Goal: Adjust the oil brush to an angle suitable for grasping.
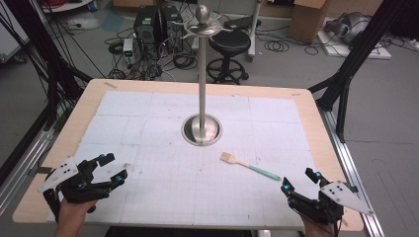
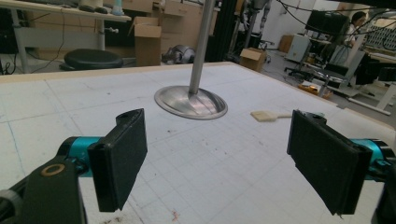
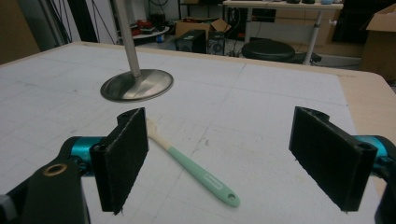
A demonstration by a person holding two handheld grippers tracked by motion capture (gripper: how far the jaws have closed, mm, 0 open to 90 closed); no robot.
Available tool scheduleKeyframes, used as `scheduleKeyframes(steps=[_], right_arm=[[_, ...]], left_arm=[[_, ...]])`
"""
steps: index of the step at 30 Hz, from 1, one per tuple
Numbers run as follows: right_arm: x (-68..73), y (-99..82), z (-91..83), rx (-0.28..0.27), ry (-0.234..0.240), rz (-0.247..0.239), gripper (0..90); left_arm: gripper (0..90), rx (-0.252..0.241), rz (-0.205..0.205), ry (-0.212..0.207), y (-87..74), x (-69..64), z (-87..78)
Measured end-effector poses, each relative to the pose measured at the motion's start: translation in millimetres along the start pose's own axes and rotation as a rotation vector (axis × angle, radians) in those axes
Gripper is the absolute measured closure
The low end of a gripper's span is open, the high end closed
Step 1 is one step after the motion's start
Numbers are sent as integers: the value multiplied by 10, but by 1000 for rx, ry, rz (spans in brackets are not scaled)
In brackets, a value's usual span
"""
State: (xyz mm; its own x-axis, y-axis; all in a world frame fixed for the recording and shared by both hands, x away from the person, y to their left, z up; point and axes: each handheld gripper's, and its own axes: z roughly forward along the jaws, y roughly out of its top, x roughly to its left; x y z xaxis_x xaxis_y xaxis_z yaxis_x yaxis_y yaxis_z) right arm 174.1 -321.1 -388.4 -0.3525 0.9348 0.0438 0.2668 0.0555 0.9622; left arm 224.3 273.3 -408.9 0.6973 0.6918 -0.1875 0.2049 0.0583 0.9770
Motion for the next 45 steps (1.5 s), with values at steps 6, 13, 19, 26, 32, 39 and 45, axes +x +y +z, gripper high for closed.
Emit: scheduleKeyframes(steps=[6, 13, 19, 26, 32, 39, 45], right_arm=[[-14, -14, 23, 2, 5, 22, 184], [64, 54, 169, 12, 15, 20, 213], [205, 119, 474, 54, 90, 12, 389], [334, 195, 846, 100, 144, -2, 477], [515, 201, 1389, 232, 162, -19, 779], [603, 110, 1765, 394, 122, -58, 891], [512, 20, 1869, 482, 95, -9, 891]], left_arm=[[205, 0, -9, 13, -9, 29, -6], [205, 6, -11, 16, -26, 36, -7], [204, 20, -7, 9, -45, 19, 5], [204, 23, -17, 7, -50, 24, 9], [205, 25, -26, 12, -60, 55, 1], [205, 32, -32, 10, -65, 56, 9], [208, 34, -38, 16, -69, 68, 2]])
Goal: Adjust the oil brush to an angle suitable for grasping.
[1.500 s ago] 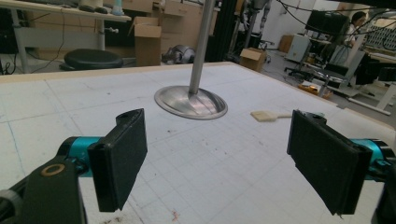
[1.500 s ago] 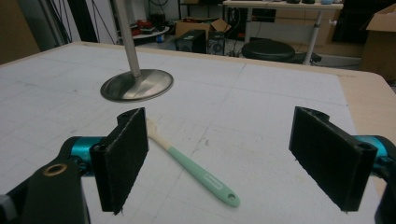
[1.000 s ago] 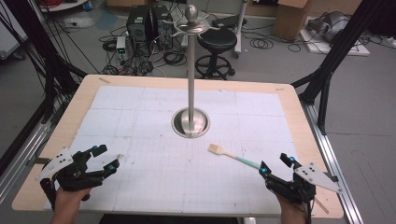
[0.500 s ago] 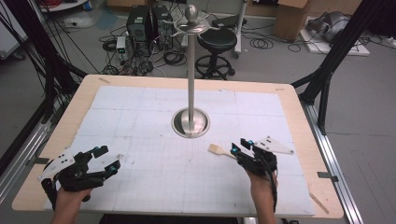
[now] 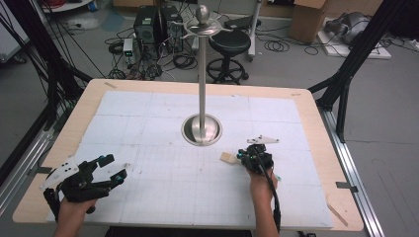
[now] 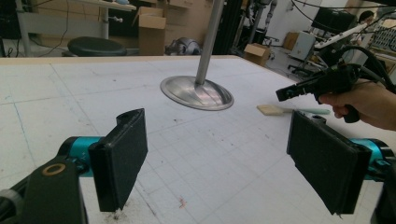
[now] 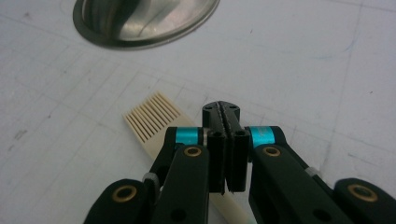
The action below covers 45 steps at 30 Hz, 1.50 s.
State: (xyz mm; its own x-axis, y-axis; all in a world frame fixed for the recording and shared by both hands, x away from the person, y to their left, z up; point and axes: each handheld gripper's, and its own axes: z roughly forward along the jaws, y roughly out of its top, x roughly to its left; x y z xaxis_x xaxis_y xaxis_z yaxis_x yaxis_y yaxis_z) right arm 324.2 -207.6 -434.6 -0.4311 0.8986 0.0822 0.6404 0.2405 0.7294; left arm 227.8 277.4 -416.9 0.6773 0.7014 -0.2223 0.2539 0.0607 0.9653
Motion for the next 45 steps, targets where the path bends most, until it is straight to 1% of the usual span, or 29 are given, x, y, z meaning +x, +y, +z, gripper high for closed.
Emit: scheduleKeyframes(steps=[5, 6, 7, 10, 13, 14, 15, 16, 17, 19, 20, 22, 23, 24, 25, 27, 28, 29, 30, 32, 33, 34, 35, 36, 37, 38, 39, 40, 45], right_arm=[[33, -18, 50, 36, 17, -16, 891], [45, -21, 50, 41, 54, -1, 891], [45, -21, 50, 41, 54, -1, 891], [171, -28, 56, 50, 97, -53, 890], [237, -32, 65, 49, 119, -63, 891], [329, -35, 77, 53, 157, -75, 890], [329, -35, 77, 53, 157, -75, 890], [401, -32, 95, 62, 200, -92, 890], [401, -32, 95, 62, 200, -92, 890], [509, -24, 112, 68, 224, -116, 890], [633, -16, 150, 74, 278, -133, 890], [753, -2, 178, 87, 323, -149, 891], [753, -2, 178, 87, 323, -149, 891], [841, 4, 190, 91, 372, -151, 889], [856, 6, 174, 82, 373, -158, 887], [855, 6, 139, 68, 382, -153, 887], [800, 3, 32, 26, 375, -148, 889], [800, 3, 32, 26, 375, -148, 889], [670, -18, -128, -21, 349, -135, 890], [540, -59, -259, -54, 321, -119, 890], [540, -59, -259, -54, 321, -119, 890], [384, -136, -404, -92, 282, -94, 882], [384, -136, -404, -92, 282, -94, 882], [235, -243, -533, -113, 237, -66, 875], [235, -243, -533, -113, 237, -66, 875], [101, -386, -638, -116, 194, -53, 890], [101, -386, -638, -116, 194, -53, 890], [20, -511, -689, -99, 183, -38, 890], [1, -610, -722, -68, 178, -42, 891]], left_arm=[[208, 2, -7, 6, -2, 17, -3], [208, -5, -13, 7, 0, 12, -10], [209, -5, -13, 7, 0, 12, -10], [212, -6, -10, 12, 3, 18, -14], [214, -9, -12, 13, 5, 15, -13], [216, -6, -8, 12, 6, 16, -12], [217, -6, -8, 12, 6, 16, -12], [219, 3, -6, 12, 5, 17, -4], [221, 3, -6, 12, 5, 17, -4], [221, 4, -4, 12, 5, 16, 0], [221, 3, -6, 12, 5, 13, 4], [222, 6, -8, 12, 7, 15, 5], [222, 6, -8, 12, 7, 15, 5], [224, 9, -1, 16, 6, 13, 2], [233, 9, -1, 16, 6, 13, 2], [236, 17, -1, 17, -1, 20, 5], [236, 18, -4, 18, -2, 22, 7], [236, 18, -4, 18, -2, 22, 8], [236, 17, -1, 17, 0, 20, 8], [236, 19, 0, 18, 0, 17, 9], [236, 20, 2, 19, -1, 17, 10], [236, 22, -2, 21, -3, 12, 16], [236, 22, -2, 21, -3, 12, 16], [236, 23, 1, 22, -2, 11, 21], [236, 23, 1, 22, -2, 11, 21], [236, 26, 5, 23, -3, 16, 26], [236, 26, 5, 23, -3, 16, 26], [236, 27, 6, 22, -2, 18, 27], [236, 23, 3, 20, -1, 11, 33]])
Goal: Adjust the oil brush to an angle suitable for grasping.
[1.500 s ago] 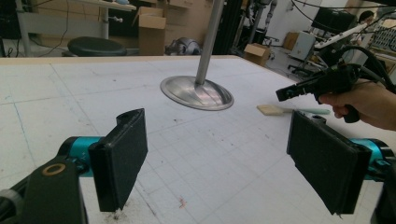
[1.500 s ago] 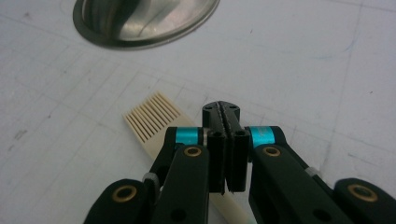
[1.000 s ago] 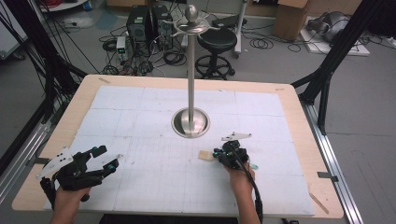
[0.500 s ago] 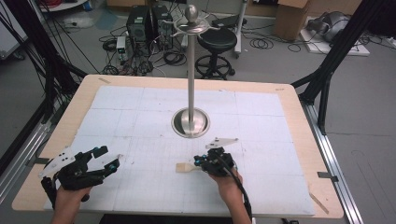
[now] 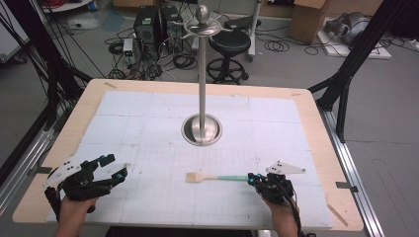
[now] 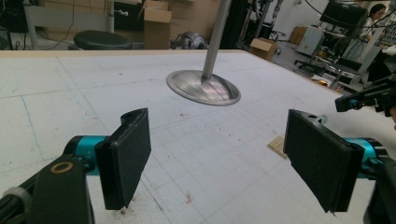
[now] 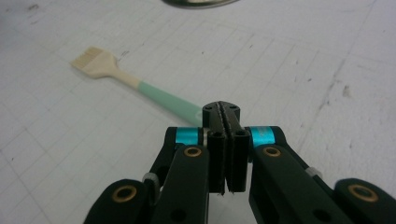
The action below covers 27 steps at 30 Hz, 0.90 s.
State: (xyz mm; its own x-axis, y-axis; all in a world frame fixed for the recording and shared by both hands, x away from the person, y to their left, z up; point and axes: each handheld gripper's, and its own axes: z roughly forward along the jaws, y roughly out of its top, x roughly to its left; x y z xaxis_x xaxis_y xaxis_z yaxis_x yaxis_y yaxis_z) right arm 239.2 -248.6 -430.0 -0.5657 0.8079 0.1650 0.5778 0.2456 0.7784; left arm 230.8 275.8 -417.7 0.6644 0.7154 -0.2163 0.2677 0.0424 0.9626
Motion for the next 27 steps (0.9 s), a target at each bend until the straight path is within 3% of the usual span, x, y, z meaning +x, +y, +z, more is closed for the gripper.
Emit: scheduleKeyframes(steps=[6, 8, 9, 22, 24, 25, 27], right_arm=[[98, 15, 211, 88, 15, -42, 891], [100, 23, 242, 97, 10, -47, 890], [101, 40, 291, 120, -16, -55, 890], [0, 207, 438, 93, -105, -10, 891], [-68, 229, 394, 70, -139, 14, 890], [-160, 242, 364, 70, -208, 23, 890], [-212, 245, 371, 78, -245, 21, 890]], left_arm=[[236, 0, -1, 1, -1, -5, 9], [236, 4, 2, 0, -1, 1, 4], [236, 3, -2, 2, -2, -1, 4], [236, 7, 5, 4, -6, 0, -1], [236, 9, 2, 5, -10, 10, -3], [236, 9, -1, 7, -13, 13, -2], [236, 8, -2, 7, -12, 11, -2]])
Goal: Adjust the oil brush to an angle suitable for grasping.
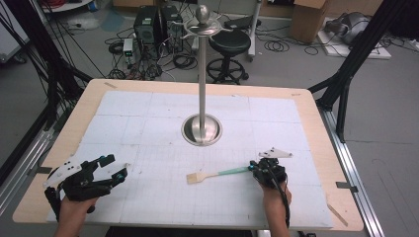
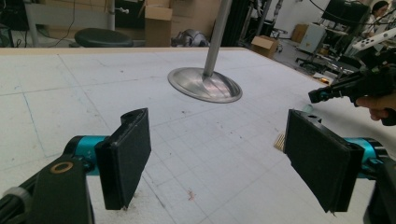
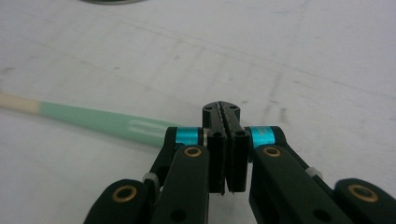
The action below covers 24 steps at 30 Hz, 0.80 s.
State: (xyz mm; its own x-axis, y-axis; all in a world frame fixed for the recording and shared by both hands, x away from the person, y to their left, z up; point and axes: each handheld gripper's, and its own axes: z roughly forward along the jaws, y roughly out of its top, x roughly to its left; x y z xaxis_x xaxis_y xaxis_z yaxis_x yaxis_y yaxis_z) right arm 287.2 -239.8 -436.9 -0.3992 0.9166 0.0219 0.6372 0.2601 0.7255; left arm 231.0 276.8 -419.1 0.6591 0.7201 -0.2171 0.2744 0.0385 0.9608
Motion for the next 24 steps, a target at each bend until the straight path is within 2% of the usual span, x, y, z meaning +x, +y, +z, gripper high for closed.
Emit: scheduleKeyframes(steps=[4, 7, 11, 15, 18, 19, 20, 21, 22, 24], right_arm=[[-5, 2, 61, 26, -10, -6, 890], [50, 6, 69, 26, 12, -16, 890], [131, 14, 93, 21, 50, -4, 890], [264, 74, 149, 30, 84, -4, 890], [395, 140, 215, 38, 101, -31, 890], [395, 140, 215, 38, 101, -31, 890], [489, 186, 261, 41, 117, -42, 880], [489, 186, 261, 41, 117, -42, 880], [585, 223, 304, 40, 128, -60, 879], [672, 250, 342, 40, 137, -73, 882]], left_arm=[[236, 5, 3, 1, -1, 4, 1], [236, 0, -2, 3, 0, 5, -6], [236, -3, -3, 4, 1, 8, -8], [236, -9, -2, -1, 3, 7, -15], [236, -8, -5, 1, 4, 17, -16], [236, -9, -4, 1, 4, 20, -18], [236, -12, -7, 3, 5, 22, -23], [237, -12, -7, 3, 5, 22, -23], [236, -13, -8, 2, 7, 25, -28], [236, -13, -9, 3, 8, 27, -30]])
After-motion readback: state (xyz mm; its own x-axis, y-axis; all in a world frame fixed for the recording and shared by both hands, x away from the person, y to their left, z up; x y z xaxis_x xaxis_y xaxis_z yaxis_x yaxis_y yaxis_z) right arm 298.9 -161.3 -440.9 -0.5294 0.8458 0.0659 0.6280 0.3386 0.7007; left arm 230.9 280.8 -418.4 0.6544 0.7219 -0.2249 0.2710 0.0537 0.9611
